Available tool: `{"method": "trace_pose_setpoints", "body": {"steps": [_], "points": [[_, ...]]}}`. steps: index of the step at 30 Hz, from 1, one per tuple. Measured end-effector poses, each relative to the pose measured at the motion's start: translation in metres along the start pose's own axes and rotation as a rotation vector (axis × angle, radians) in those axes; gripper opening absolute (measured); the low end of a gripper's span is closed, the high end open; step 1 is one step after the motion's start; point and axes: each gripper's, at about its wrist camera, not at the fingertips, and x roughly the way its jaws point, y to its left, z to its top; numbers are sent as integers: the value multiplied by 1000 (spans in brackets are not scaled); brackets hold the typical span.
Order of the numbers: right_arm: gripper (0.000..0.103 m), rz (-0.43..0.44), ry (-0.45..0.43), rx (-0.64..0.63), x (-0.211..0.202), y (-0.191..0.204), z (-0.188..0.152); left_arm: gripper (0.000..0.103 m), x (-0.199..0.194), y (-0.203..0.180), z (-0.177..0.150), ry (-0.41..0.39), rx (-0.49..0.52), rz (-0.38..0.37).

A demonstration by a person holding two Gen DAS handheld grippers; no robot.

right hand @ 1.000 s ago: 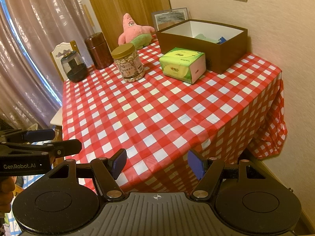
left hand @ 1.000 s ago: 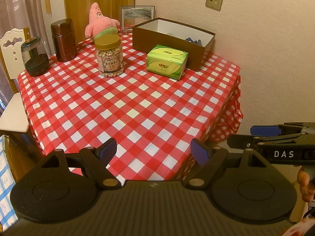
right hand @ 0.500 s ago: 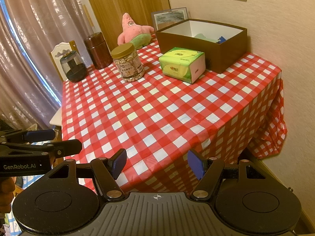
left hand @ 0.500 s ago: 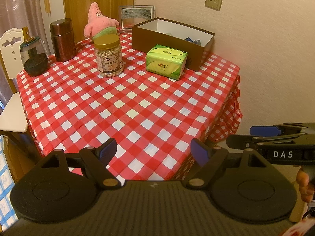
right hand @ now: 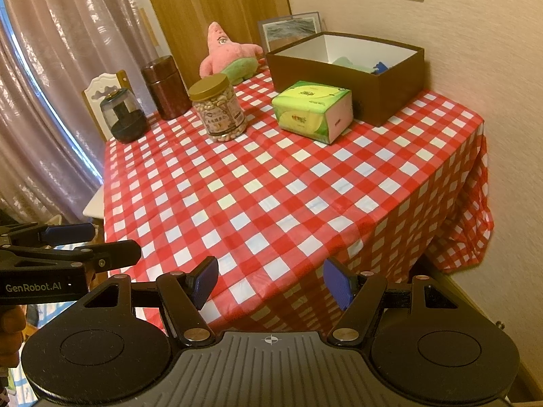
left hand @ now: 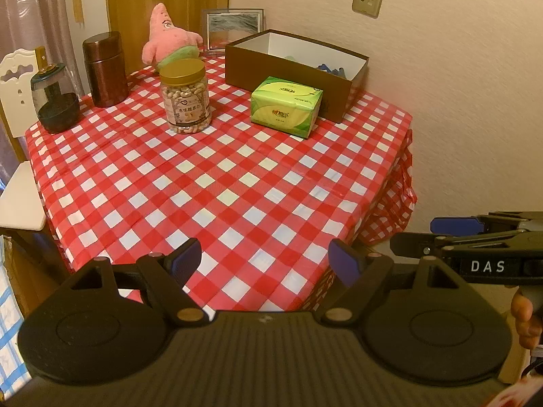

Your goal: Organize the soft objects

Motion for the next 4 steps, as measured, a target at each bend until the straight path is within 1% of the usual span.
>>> {"method": "trace_pose_setpoints", "body": {"steps": [4], "points": [[68, -4, 0, 2, 2, 1, 2, 81, 0, 0, 1, 5, 0, -4]]}}
